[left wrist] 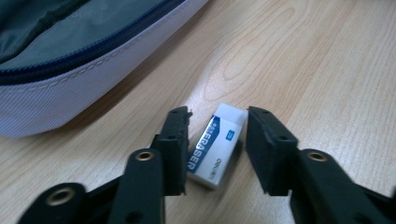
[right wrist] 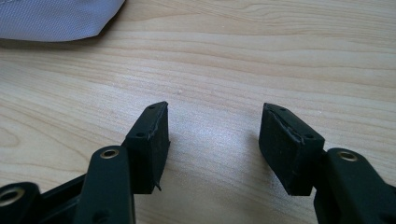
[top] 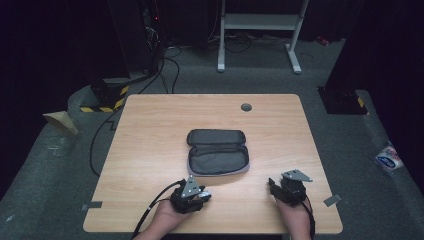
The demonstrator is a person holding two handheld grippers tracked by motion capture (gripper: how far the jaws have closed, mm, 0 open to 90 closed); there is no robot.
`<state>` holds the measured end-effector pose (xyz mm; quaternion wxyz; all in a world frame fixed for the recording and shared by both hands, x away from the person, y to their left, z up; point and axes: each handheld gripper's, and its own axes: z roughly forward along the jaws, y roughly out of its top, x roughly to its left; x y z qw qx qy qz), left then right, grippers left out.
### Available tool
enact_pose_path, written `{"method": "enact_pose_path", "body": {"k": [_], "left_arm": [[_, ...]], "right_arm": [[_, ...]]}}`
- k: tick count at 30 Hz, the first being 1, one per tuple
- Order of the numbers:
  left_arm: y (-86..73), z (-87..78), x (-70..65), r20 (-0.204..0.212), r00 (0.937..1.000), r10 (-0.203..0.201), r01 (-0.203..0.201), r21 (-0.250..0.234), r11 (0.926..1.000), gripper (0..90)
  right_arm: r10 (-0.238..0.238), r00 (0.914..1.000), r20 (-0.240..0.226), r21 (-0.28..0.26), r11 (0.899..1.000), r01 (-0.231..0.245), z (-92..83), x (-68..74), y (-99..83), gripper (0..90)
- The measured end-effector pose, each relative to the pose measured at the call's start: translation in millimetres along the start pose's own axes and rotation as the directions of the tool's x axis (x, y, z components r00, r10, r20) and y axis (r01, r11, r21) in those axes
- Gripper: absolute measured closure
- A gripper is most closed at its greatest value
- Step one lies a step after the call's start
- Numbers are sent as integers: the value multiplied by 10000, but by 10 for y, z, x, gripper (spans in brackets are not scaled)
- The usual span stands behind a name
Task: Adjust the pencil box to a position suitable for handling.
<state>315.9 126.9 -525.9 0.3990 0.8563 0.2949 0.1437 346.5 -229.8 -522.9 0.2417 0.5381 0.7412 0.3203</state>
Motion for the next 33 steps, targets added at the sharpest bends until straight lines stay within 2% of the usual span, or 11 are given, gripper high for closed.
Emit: {"method": "enact_pose_path", "body": {"k": [6, 10, 13, 15, 18, 24, 27, 33], "left_arm": [[-75, -86, 31, 92, 9999, -138, 138, -38, 9999, 662], [-84, -96, 58, 96, 9993, -354, 354, -38, 9994, 629], [-46, -52, 60, 13, 9996, -283, 284, -23, 9996, 598], [-22, -23, 36, -6, 10000, -43, 43, 14, 10000, 589], [1, 3, 13, 32, 10000, -46, 46, 3, 10000, 611], [-12, -14, -7, 110, 9999, 64, -64, -22, 10000, 722], [-17, -21, -3, 118, 9999, 80, -80, -27, 10000, 728], [-22, -36, 21, 141, 9997, -188, 192, -221, 9996, 730]], "right_arm": [[-20, 10000, -38, -1, 10000, 20, 0, 0, 0, 424], [-29, 10000, -67, -3, 10000, 29, -2, 0, -1, 423], [-27, 10000, -78, -2, 10000, 27, -2, -1, -2, 423], [-59, 10000, -66, -11, 10000, 59, -1, 1, -1, 423], [-39, 10000, -60, -2, 10000, 39, -1, 1, -2, 424], [-78, 10000, -39, -24, 10000, 78, 0, 3, -2, 424], [-86, 10000, -47, -24, 10000, 86, 0, 1, -2, 423], [-42, 10000, -76, -2, 10000, 42, -2, 1, -2, 422]]}}
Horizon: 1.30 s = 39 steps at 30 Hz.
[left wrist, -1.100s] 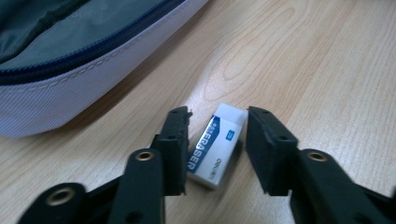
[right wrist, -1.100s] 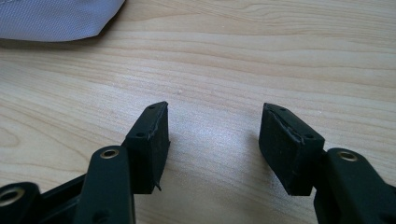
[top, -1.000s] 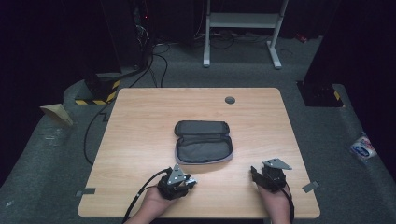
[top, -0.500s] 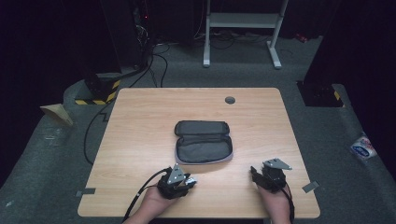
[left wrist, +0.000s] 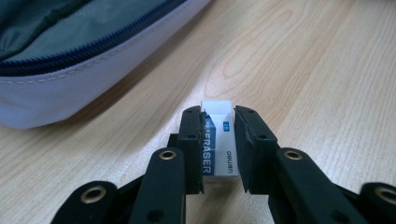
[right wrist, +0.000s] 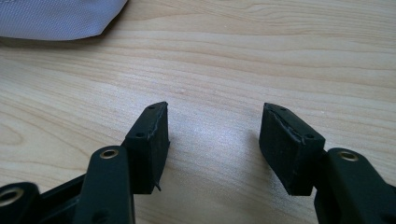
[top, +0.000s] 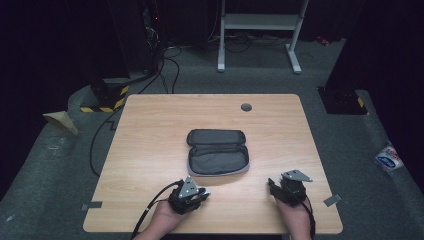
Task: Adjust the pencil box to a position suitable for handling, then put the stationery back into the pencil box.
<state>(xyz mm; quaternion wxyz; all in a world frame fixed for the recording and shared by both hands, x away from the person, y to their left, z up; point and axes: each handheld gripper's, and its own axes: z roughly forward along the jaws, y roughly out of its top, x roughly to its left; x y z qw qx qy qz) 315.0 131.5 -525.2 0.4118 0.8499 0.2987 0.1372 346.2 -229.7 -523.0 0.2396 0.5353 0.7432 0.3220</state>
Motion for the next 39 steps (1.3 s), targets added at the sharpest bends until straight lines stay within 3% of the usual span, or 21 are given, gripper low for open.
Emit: {"method": "enact_pose_path", "body": {"k": [5, 14, 26, 39], "left_arm": [[26, -59, 42, 38, 9992, -401, 402, -469, 9981, 730], [111, -215, 175, -591, 9949, -819, 745, -1168, 9904, 731], [234, -357, 265, -1004, 9897, -1023, 870, -1462, 9854, 731], [394, -478, 321, -1094, 9860, -1262, 1036, -1920, 9759, 731]], "right_arm": [[-21, 10000, -1, -6, 10000, 21, 1, 0, 1, 422], [0, 10000, -52, -4, 10000, 0, -2, -7, -1, 421], [-34, 10000, -30, -2, 10000, 34, 2, -2, 1, 417], [-6, 10000, -30, 6, 10000, 6, -1, -2, -1, 417]]}}
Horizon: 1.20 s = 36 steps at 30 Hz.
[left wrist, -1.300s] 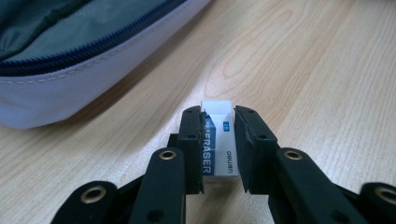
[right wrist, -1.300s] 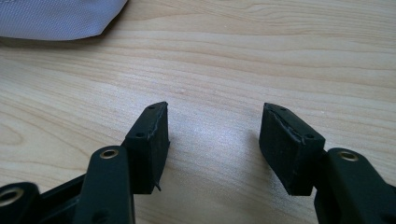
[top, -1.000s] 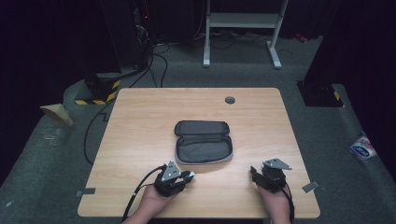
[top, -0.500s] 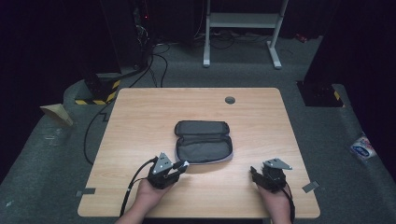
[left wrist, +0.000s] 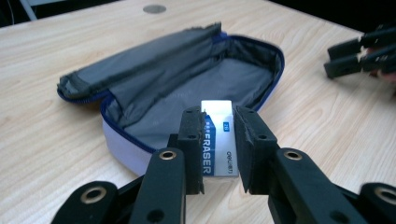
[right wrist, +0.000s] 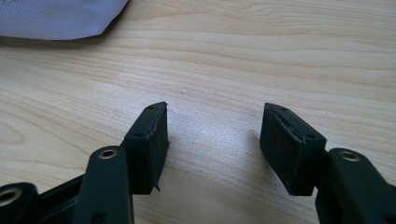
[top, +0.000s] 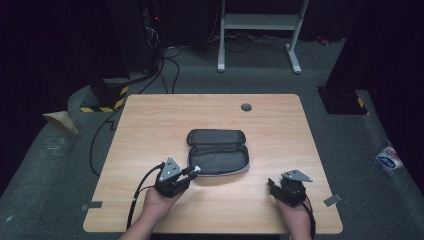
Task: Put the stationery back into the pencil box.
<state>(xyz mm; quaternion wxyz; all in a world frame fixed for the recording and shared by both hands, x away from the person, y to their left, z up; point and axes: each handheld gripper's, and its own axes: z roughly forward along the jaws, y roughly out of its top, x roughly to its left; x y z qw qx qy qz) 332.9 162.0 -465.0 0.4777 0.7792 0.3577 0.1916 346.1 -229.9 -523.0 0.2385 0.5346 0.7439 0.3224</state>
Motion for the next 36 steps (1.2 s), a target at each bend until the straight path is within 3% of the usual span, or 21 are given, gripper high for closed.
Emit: {"method": "enact_pose_path", "body": {"k": [14, 22, 36], "left_arm": [[229, 92, 44, -189, 9998, -41, 43, 84, 10000, 731], [290, 225, 41, -220, 9997, -77, 81, 190, 9998, 730], [350, 298, 71, -234, 9995, -196, 198, 75, 9998, 731]], "right_arm": [[-64, 10000, 9, 18, 10000, 64, 9, 2, 8, 401], [-55, 10000, -5, 33, 10000, 55, 8, 5, 7, 395], [-30, 10000, 9, 29, 10000, 30, 8, 8, 6, 393]]}}
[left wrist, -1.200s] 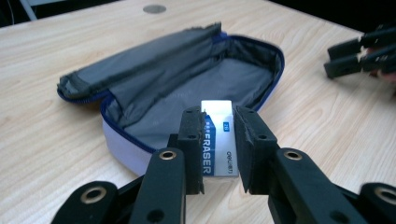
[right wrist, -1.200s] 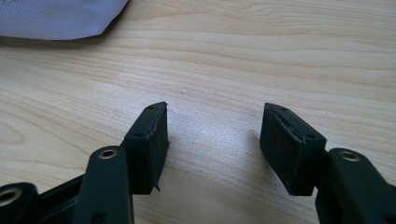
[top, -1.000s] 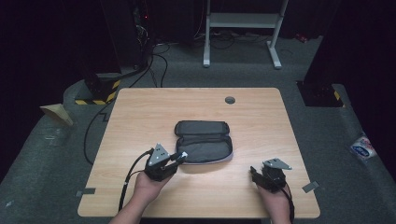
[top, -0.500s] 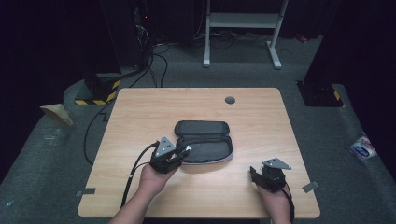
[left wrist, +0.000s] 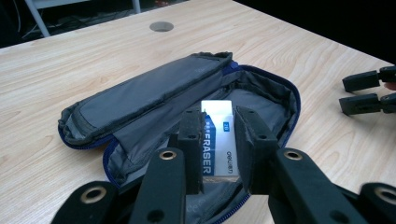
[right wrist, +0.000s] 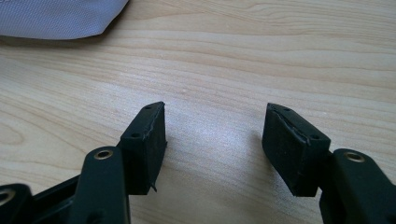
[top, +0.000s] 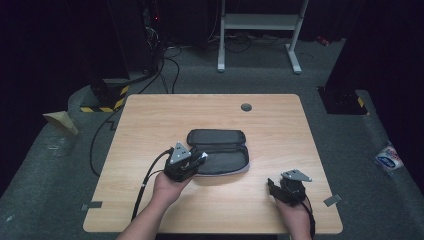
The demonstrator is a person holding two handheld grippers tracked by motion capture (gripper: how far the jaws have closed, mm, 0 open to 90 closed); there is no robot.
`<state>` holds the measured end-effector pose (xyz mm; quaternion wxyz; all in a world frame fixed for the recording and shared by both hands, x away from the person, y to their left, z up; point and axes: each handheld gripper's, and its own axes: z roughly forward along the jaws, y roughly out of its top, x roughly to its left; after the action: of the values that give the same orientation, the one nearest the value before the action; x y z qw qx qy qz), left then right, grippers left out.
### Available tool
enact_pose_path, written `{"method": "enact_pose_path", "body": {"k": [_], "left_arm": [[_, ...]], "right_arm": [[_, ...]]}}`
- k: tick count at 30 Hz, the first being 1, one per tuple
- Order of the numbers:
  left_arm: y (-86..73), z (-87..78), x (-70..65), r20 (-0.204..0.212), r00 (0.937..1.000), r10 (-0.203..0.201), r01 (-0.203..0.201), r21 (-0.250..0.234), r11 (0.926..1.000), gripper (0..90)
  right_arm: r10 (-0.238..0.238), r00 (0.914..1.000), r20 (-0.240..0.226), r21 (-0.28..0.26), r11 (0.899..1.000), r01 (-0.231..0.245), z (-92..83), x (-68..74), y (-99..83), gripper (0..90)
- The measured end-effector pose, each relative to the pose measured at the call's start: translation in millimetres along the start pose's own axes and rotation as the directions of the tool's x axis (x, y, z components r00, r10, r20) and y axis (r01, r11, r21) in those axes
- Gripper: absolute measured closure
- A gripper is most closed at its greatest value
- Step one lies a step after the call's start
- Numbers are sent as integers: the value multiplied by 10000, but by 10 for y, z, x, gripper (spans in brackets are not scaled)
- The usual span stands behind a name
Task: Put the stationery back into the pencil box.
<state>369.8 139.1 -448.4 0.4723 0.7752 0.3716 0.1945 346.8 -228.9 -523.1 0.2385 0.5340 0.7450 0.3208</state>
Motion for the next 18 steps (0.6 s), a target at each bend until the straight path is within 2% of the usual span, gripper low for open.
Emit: {"method": "enact_pose_path", "body": {"k": [18], "left_arm": [[-10, 135, 71, -138, 9998, -171, 175, 277, 9995, 730]], "right_arm": [[-52, 10000, -23, -8, 10000, 52, 2, -4, 2, 392]]}}
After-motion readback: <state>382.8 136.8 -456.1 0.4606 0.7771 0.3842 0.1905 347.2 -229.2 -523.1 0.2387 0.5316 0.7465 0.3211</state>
